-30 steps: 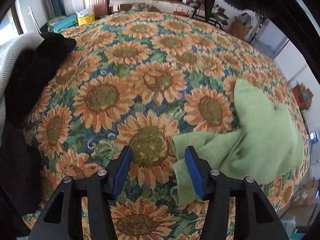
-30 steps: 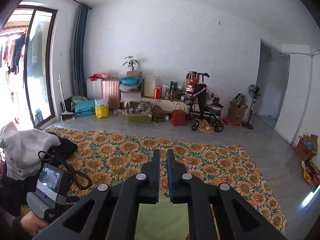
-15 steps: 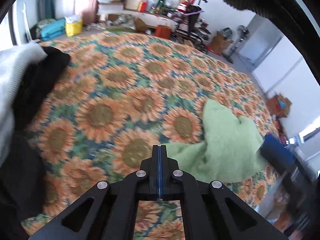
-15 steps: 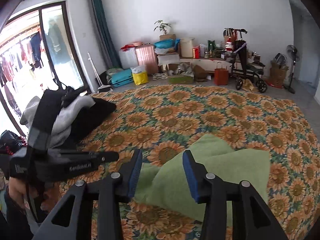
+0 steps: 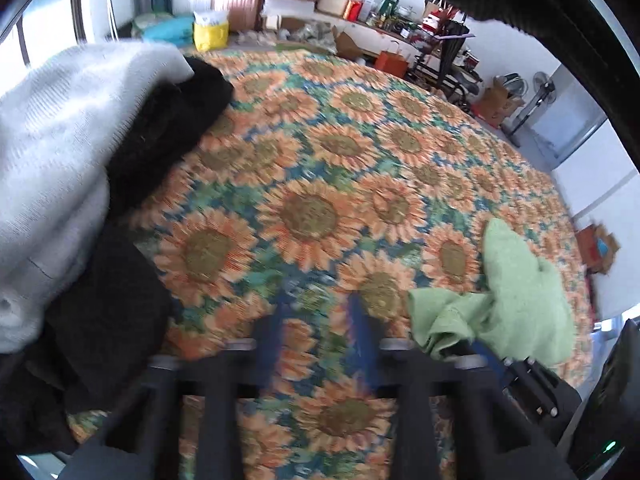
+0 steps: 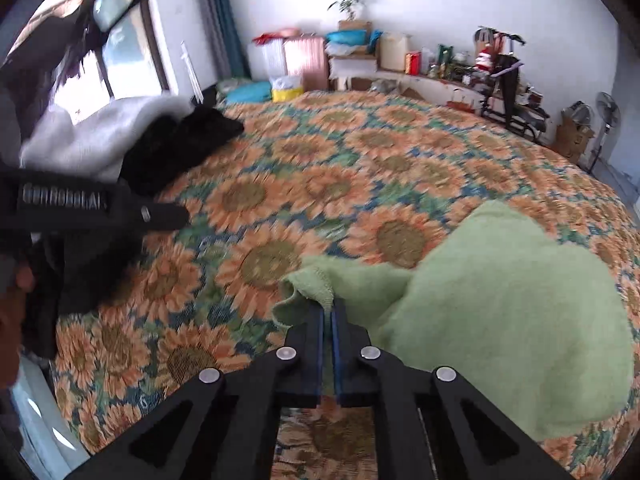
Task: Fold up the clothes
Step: 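Regrasp the green towel edges with both grippers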
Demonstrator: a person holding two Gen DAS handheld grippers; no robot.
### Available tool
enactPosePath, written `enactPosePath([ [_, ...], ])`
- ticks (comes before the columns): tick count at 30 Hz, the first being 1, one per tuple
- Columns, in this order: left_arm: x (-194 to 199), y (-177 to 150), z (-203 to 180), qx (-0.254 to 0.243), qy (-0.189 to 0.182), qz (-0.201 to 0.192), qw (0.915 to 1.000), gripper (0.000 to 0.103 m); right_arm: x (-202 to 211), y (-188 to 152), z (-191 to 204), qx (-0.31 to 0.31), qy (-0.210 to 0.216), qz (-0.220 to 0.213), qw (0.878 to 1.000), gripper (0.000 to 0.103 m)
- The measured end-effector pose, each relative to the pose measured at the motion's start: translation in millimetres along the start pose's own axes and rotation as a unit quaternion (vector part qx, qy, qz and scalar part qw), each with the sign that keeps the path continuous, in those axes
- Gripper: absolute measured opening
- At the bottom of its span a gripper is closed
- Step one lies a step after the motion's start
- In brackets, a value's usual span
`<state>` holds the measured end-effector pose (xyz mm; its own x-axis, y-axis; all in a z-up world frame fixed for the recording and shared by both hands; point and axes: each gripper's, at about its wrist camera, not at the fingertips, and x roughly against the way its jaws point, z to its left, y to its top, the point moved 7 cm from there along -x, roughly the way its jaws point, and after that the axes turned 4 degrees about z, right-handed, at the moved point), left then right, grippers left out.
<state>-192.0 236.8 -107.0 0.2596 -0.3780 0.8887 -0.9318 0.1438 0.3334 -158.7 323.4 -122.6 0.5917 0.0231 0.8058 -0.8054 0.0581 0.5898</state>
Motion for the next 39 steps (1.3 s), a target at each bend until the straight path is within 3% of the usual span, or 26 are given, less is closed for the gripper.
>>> enactPosePath([
  [5, -12, -2, -33, 0.043, -0.121, 0.025, 0.9914, 0.061, 36, 10, -30, -0.013, -0.019, -0.031, 0.999, 0.004],
  [10, -29, -3, -78, 0.064, -0.158, 0.051, 0.9840, 0.050, 64, 20, -46, -0.015, -0.038, -0.060, 0.997, 0.004],
  [11, -32, -2, -88, 0.067, -0.166, 0.054, 0.9824, 0.044, 69, 21, -49, -0.016, -0.038, -0.064, 0.997, 0.004],
  [12, -35, -2, -98, 0.063, -0.173, 0.059, 0.9812, 0.009, 76, 24, -50, -0.015, -0.039, -0.070, 0.997, 0.004],
  [13, -35, -2, -108, 0.057, -0.179, 0.062, 0.9803, 0.000, 83, 27, -51, -0.013, -0.043, -0.077, 0.996, 0.004],
  [16, -2, 8, -129, 0.036, -0.201, 0.013, 0.9789, 0.000, 111, 41, -52, -0.006, -0.052, -0.113, 0.992, 0.004],
  [19, 61, 30, -137, 0.022, -0.221, -0.050, 0.9737, 0.000, 149, 68, -52, -0.008, -0.058, -0.155, 0.986, 0.004],
  [23, 141, 50, -134, 0.001, -0.199, -0.110, 0.9739, 0.000, 214, 111, -42, -0.006, -0.064, -0.225, 0.972, 0.004],
  [27, 177, 51, -124, -0.013, -0.157, -0.137, 0.9780, 0.000, 279, 149, -20, 0.012, -0.071, -0.288, 0.955, 0.004],
  [29, 181, 49, -118, -0.020, -0.135, -0.151, 0.9790, 0.002, 304, 161, -6, 0.026, -0.072, -0.316, 0.946, 0.004],
  [30, 181, 45, -114, -0.024, -0.132, -0.157, 0.9786, 0.008, 314, 166, 0, 0.030, -0.073, -0.327, 0.942, 0.004],
  [32, 179, 42, -103, -0.017, -0.149, -0.159, 0.9759, 0.028, 323, 176, 7, 0.033, -0.079, -0.332, 0.939, 0.004],
  [34, 175, 39, -90, -0.009, -0.175, -0.161, 0.9712, 0.059, 318, 181, 4, 0.030, -0.095, -0.323, 0.941, 0.004],
  [36, 166, 35, -80, -0.010, -0.188, -0.160, 0.9690, 0.063, 305, 185, -3, 0.023, -0.114, -0.309, 0.944, 0.004],
  [39, 150, 31, -72, -0.016, -0.165, -0.142, 0.9758, 0.063, 275, 181, -29, 0.002, -0.137, -0.272, 0.953, 0.004],
])
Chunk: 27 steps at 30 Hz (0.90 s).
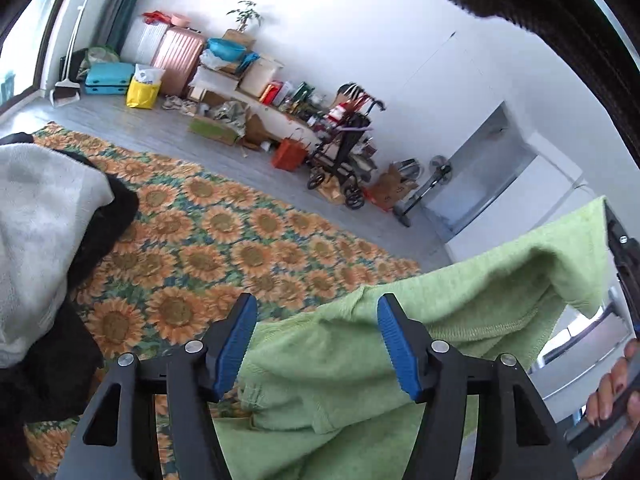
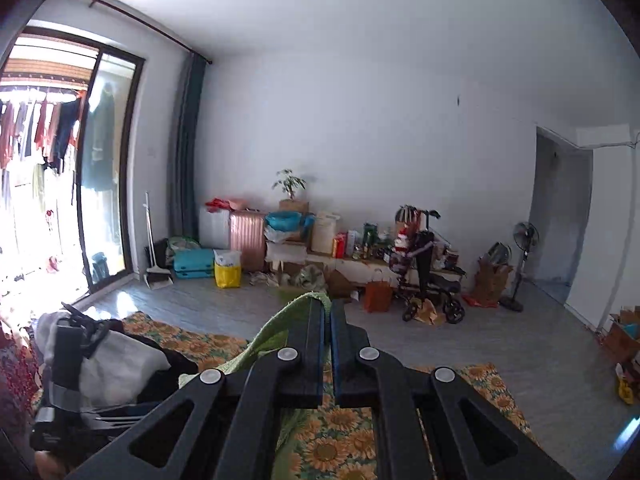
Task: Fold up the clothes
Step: 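Regrasp the green towel edges with both grippers, then grasp a green towel edge with the left gripper while the right gripper grasps another edge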
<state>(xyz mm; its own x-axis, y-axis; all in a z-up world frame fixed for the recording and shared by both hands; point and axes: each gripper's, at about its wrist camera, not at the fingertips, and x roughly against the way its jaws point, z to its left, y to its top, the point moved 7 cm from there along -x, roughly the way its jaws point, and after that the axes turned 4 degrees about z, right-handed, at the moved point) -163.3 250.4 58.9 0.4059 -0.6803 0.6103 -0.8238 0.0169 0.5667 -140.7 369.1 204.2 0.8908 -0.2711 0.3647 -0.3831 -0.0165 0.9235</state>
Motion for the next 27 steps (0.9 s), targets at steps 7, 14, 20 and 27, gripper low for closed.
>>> enactPosePath([
  [7, -61, -32, 22, -0.004, 0.038, 0.081, 0.9960, 0.063, -63, -104, -121, -0.036, -0.117, 0.131, 0.984, 0.004],
  [14, -114, -72, 29, -0.021, 0.057, 0.156, 0.9859, 0.063, -58, -236, -213, -0.052, -0.152, 0.257, 0.953, 0.004],
  [20, -135, -92, 21, -0.035, 0.054, 0.184, 0.9808, 0.063, -54, -330, -228, -0.080, -0.131, 0.334, 0.930, 0.005],
  [27, -133, -92, 8, -0.035, 0.033, 0.179, 0.9827, 0.063, -60, -320, -200, -0.080, -0.094, 0.319, 0.940, 0.041],
])
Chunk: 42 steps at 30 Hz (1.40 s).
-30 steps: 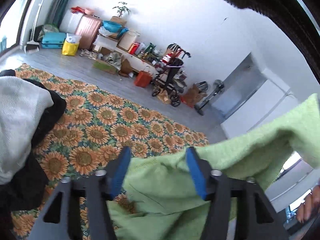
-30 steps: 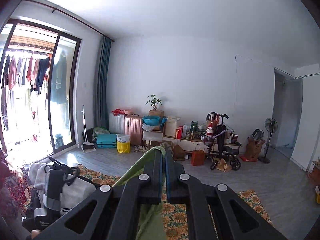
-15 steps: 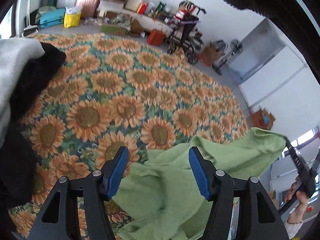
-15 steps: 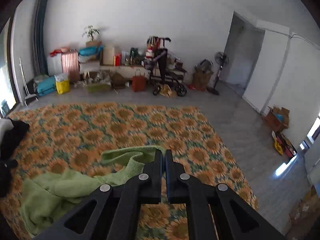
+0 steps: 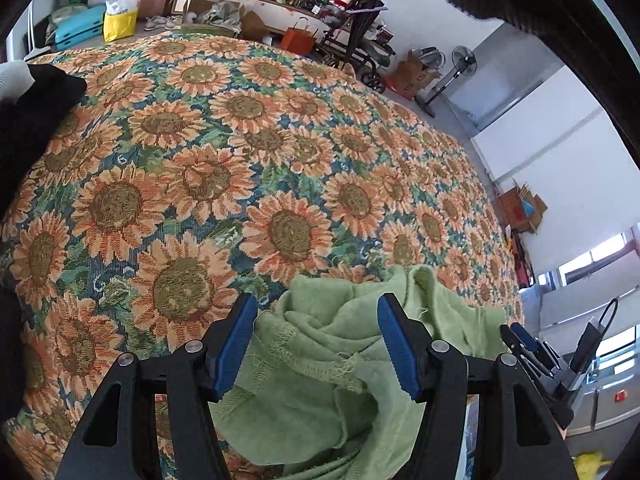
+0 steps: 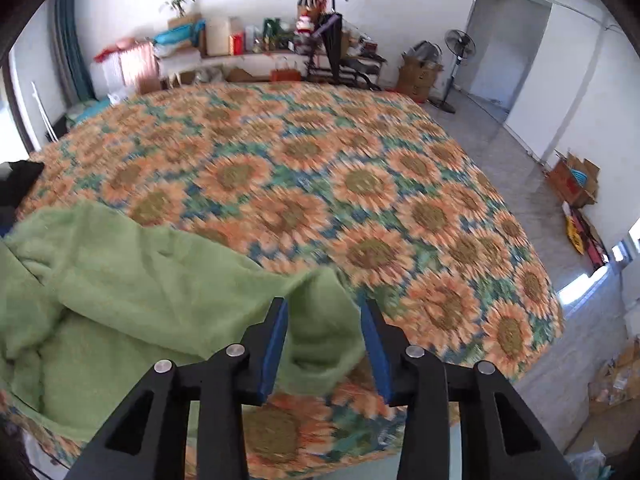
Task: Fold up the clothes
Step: 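Grasp a green towel edge with the left gripper while the right gripper grasps another edge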
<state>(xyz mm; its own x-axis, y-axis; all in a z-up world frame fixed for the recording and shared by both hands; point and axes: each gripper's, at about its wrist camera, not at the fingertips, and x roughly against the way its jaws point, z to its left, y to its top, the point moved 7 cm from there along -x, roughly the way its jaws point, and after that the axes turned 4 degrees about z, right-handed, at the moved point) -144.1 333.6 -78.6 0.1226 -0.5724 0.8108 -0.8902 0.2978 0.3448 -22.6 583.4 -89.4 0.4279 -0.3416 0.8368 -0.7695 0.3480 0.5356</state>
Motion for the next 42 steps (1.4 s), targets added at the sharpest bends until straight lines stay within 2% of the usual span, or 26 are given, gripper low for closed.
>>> enactPosePath([
  [4, 13, -1, -10, -0.012, 0.003, -0.014, 0.9998, 0.063, 14, 20, 40, 0.031, 0.035, -0.033, 0.998, 0.042],
  [9, 25, -5, -15, -0.027, 0.018, -0.018, 0.9993, 0.063, 3, 28, 111, 0.065, 0.099, -0.032, 0.992, 0.042],
  [16, 38, -9, -17, -0.048, 0.036, -0.019, 0.9980, 0.063, -27, 44, 171, 0.090, 0.099, -0.016, 0.991, 0.042],
  [19, 42, -8, -18, -0.060, 0.046, -0.023, 0.9969, 0.063, -35, 49, 177, 0.086, 0.103, -0.014, 0.991, 0.042],
  [23, 43, -7, -19, -0.066, 0.051, -0.025, 0.9962, 0.063, -18, 50, 185, 0.084, 0.145, -0.035, 0.985, 0.045],
  [26, 41, -8, -22, -0.066, 0.043, -0.021, 0.9967, 0.063, -22, 47, 191, 0.109, 0.125, -0.023, 0.986, 0.046],
  [29, 36, -13, -26, -0.073, 0.043, -0.013, 0.9963, 0.063, -35, 41, 192, 0.105, 0.130, 0.002, 0.986, 0.045],
  [30, 35, -15, -27, -0.075, 0.044, -0.011, 0.9962, 0.063, -39, 38, 191, 0.099, 0.134, 0.012, 0.986, 0.041],
  [31, 34, -15, -28, -0.076, 0.044, -0.009, 0.9961, 0.063, -42, 36, 190, 0.096, 0.135, 0.017, 0.986, 0.020],
  [32, 33, -16, -28, -0.076, 0.044, -0.009, 0.9961, 0.063, -44, 35, 188, 0.098, 0.129, 0.017, 0.987, 0.007],
  [36, 36, -14, -30, -0.069, 0.028, -0.017, 0.9971, 0.063, -26, 44, 169, 0.091, 0.092, -0.032, 0.991, 0.005],
  [42, 42, -6, -39, -0.030, -0.038, -0.027, 0.9985, 0.063, 53, 75, 126, 0.056, 0.078, -0.124, 0.988, 0.005],
])
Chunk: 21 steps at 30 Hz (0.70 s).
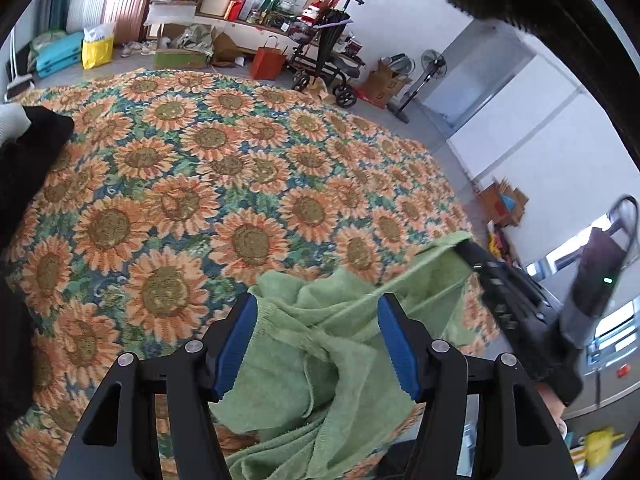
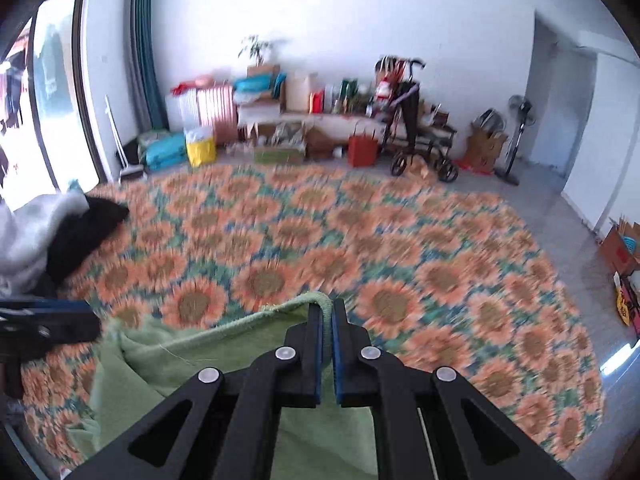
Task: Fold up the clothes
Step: 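Grasp a green towel edge with the left gripper while the right gripper grasps another edge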
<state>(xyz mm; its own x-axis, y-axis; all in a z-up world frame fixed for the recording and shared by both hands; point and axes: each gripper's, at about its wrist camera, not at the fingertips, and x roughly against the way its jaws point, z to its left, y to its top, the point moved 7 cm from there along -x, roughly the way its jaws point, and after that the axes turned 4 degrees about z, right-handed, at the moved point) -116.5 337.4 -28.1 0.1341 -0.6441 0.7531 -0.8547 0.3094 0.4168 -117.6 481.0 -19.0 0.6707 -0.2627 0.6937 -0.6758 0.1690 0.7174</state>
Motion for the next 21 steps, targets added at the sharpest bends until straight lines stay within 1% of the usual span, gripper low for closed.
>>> enactPosePath([
  [4, -6, 5, -15, 0.041, -0.059, -0.004, 0.9974, 0.063, 36, 20, -14, -0.010, -0.019, -0.036, 0.999, 0.005],
  [8, -14, 5, -43, 0.049, -0.096, 0.002, 0.9941, 0.063, 63, 29, -29, -0.018, -0.032, -0.061, 0.997, 0.005],
  [10, -15, 2, -59, 0.053, -0.121, 0.006, 0.9912, 0.063, 76, 36, -35, -0.020, -0.036, -0.067, 0.997, 0.005],
  [12, -14, 1, -71, 0.062, -0.156, 0.014, 0.9857, 0.063, 86, 44, -37, -0.017, -0.041, -0.074, 0.996, 0.005],
  [13, -13, 1, -76, 0.065, -0.165, 0.015, 0.9840, 0.063, 91, 48, -36, -0.013, -0.043, -0.077, 0.996, 0.005],
  [16, -8, 5, -82, 0.072, -0.160, 0.008, 0.9844, 0.063, 106, 52, -37, -0.006, -0.044, -0.088, 0.995, 0.005],
  [19, -8, 10, -70, 0.093, -0.127, 0.002, 0.9876, 0.063, 110, 52, -33, 0.003, -0.044, -0.093, 0.995, 0.005],
  [21, -14, 14, -58, 0.113, -0.104, 0.011, 0.9882, 0.063, 110, 50, -31, 0.011, -0.046, -0.091, 0.995, 0.005],
])
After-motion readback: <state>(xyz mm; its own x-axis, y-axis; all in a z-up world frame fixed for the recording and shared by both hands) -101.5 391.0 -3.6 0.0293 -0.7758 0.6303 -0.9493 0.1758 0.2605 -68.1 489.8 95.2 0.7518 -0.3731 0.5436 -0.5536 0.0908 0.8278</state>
